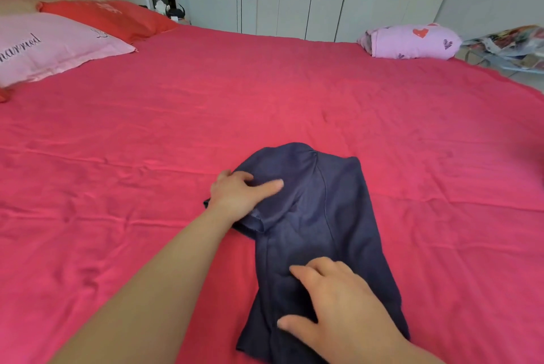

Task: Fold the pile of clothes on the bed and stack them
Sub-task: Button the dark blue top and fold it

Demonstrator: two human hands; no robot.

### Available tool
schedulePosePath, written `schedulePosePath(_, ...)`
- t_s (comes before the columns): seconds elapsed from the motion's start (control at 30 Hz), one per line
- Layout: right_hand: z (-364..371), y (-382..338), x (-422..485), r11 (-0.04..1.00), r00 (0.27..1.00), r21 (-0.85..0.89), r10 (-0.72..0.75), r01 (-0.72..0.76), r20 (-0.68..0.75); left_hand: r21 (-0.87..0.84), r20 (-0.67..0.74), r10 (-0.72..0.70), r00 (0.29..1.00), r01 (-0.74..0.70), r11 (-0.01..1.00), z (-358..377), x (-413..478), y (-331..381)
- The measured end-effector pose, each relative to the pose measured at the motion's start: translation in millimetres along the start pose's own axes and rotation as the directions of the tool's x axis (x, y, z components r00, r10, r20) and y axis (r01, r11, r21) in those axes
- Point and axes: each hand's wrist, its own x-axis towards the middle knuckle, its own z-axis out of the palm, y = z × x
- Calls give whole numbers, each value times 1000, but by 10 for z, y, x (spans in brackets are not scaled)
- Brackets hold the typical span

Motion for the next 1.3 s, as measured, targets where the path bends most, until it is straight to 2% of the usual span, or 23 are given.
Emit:
schedulePosePath(0.07, 74, 27, 33, 999, 994, -39, -17, 13, -105, 107, -6, 38, 999, -37, 994, 19, -15, 24)
schedulePosePath(0.17, 110, 42, 77, 996, 980, -80, -57, 43, -188, 104, -65, 18, 998, -11, 994, -56, 2, 59)
schedulePosePath(0.23, 34, -7, 69, 994, 980, 103, -9, 30, -197, 39, -173, 12, 985, -5, 999, -182, 69, 97)
schedulePosePath(0.3, 12, -13, 119, 973, 979, 221, -23, 69, -200, -28, -285, -1, 958, -8, 1000, -319, 183, 99)
schedulePosePath(0.37, 22, -36, 133, 930, 971, 344, -46, 127, -234, -38, -303, -6, 953, -5, 999, -370, 274, 54)
schedulePosePath(0.43, 57, -37, 150, 938, 981, 327, -59, 118, -184, -46, -277, -11, 961, -2, 999, -337, 256, 5)
schedulePosePath(0.5, 40, 36, 143, 951, 974, 275, -86, 144, -212, -28, -319, 59, 946, -72, 997, -258, 124, -34)
schedulePosePath(0.6, -67, 281, 46, 972, 961, 204, -56, 113, -269, 12, -417, 246, 875, -266, 964, -135, -239, -72)
schedulePosePath(0.63, -99, 354, -5, 976, 959, 194, -40, 97, -280, -2, -398, 298, 868, -326, 946, -102, -382, -80)
schedulePosePath(0.7, -99, 473, -109, 983, 962, 170, -18, 66, -272, -21, -244, 377, 894, -394, 919, -55, -637, -76)
schedulePosePath(0.77, -83, 524, -198, 984, 976, 172, 0, 39, -218, -42, -40, 402, 915, -404, 914, -25, -833, -68)
schedulePosePath(0.87, -81, 526, -328, 979, 989, 192, -36, 63, -142, -47, 92, 414, 905, -412, 910, -62, -1130, -8)
schedulePosePath(0.93, -55, 546, -434, 984, 995, 169, -44, 59, -95, 10, 183, 419, 889, -428, 904, -63, -1363, -3)
schedulePosePath(1.0, -18, 574, -541, 993, 996, 115, -19, 29, -85, 173, 269, 427, 863, -480, 860, -31, -1604, -21)
schedulePosePath(1.07, 33, 594, -630, 995, 990, 97, 44, -31, -133, 266, 264, 434, 861, -498, 826, 25, -1802, -64)
schedulePosePath(1.2, 114, 571, -746, 967, 944, 212, 196, -141, -266, 337, 238, 429, 871, -489, 805, 80, -2072, -111)
schedulePosePath(1.3, 97, 521, -796, 947, 902, 252, 279, -201, -330, 374, 129, 419, 899, -435, 819, 71, -2147, -111)
